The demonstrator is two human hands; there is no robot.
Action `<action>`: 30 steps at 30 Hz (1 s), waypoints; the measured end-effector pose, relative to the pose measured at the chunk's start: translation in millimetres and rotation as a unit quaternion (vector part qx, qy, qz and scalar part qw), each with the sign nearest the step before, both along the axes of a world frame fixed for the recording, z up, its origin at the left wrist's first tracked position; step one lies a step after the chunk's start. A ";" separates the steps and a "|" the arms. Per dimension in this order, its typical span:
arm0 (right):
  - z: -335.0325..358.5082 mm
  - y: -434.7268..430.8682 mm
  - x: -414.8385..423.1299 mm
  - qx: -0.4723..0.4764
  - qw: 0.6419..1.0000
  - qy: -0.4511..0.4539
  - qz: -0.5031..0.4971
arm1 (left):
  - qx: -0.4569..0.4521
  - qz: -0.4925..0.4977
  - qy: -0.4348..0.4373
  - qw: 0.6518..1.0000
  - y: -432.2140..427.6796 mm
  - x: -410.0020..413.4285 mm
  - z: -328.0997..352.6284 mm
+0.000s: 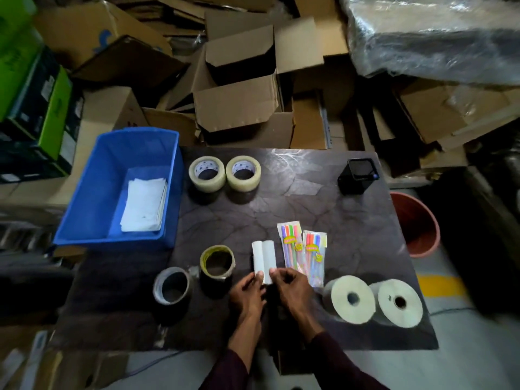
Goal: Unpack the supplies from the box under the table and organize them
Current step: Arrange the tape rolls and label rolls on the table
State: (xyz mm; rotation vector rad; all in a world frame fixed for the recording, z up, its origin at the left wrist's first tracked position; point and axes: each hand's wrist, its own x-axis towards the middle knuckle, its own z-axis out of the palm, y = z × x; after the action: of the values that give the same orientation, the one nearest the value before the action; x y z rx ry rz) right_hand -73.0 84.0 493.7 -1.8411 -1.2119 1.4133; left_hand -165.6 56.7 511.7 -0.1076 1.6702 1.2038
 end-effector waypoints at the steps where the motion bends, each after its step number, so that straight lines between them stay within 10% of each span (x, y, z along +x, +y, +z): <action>1: -4.1 -10.0 0.6 -0.001 1.000 0.003 0.015 | -0.006 -0.002 0.011 1.000 -12.5 -0.6 -4.5; 18: 19.0 -53.3 -7.0 0.034 0.991 -0.089 0.099 | -0.109 -0.042 0.288 0.951 -65.4 -20.1 -6.9; 22: 51.6 -41.8 36.7 0.098 0.985 -0.137 0.045 | 0.013 -0.099 0.404 0.909 -49.1 17.7 31.1; 26: 91.2 -26.3 110.5 0.189 0.962 -0.177 -0.087 | 0.124 -0.247 0.306 0.911 -24.4 72.0 51.0; 30: 94.7 -20.3 191.3 0.272 0.866 -0.404 -0.111 | 0.199 -0.473 0.325 0.794 -9.8 121.5 48.1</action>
State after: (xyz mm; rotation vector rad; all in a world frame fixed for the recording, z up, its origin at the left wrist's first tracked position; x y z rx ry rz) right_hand 118.3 63.7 588.4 -2.0804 -1.4921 0.0704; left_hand -44.1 46.9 559.8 1.3939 1.6009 0.7675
